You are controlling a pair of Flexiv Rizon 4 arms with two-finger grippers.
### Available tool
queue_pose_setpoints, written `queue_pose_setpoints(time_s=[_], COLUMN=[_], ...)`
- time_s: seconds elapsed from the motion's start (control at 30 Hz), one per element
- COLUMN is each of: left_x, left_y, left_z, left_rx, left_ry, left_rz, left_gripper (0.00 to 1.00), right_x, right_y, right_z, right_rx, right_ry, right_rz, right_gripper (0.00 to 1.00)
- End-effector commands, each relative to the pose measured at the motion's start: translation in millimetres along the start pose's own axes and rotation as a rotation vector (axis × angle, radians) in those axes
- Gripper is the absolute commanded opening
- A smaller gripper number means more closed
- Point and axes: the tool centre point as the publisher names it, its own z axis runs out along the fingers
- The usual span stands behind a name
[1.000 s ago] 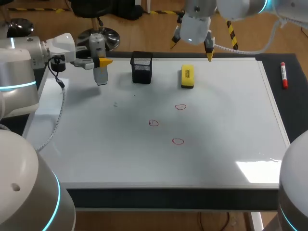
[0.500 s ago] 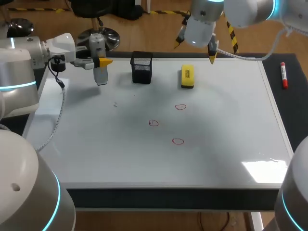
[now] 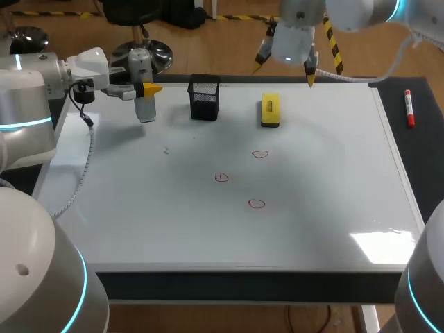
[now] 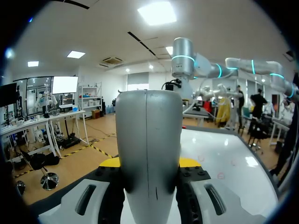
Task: Pick up the inspection probe, press it on each red-marked spot on the whiteboard one by one, put down the probe, pick up the eraser, and wipe off all the red marks.
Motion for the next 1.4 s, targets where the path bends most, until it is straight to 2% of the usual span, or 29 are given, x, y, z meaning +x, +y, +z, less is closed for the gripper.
queue_pose_setpoints(time_s=[0.03, 0.3, 0.53, 0.67, 0.83, 1.0, 1.4], left_x=[-0.1, -0.1, -0.1, -0.1, -0.1, -0.1, -0.1], left_y=[-0.5, -0.5, -0.5, -0.5, -0.5, -0.5, -0.5], left_z=[0.3, 0.3, 0.3, 0.3, 0.3, 0.3, 0.3], left_rx=[0.002, 0.002, 0.002, 0.002, 0.002, 0.002, 0.002], left_ry=[-0.001, -0.001, -0.001, -0.001, -0.001, -0.001, -0.001], left_rz=[0.001, 0.001, 0.001, 0.001, 0.001, 0.001, 0.001], left_gripper=[0.0, 0.0, 0.0, 0.0, 0.0, 0.0, 0.0], right_x=[-9.2, -23.8, -31.5, -29.9, -27.1, -28.7, -23.9], right_y=[-1.9, -4.1, -2.5, -0.1, 3.7, 8.5, 4.6], right_z=[2.2, 15.3, 27.8, 34.8, 45.2, 54.4, 73.5], right_rx=[-0.005, 0.014, -0.01, -0.027, -0.05, -0.064, -0.09], right_ry=[0.01, -0.002, -0.002, 0.019, -0.012, 0.009, 0.032], right_rz=[-0.055, -0.153, -0.205, -0.224, -0.227, -0.245, -0.258], right_gripper=[1.0, 1.0, 1.0, 1.0, 1.0, 1.0, 1.0])
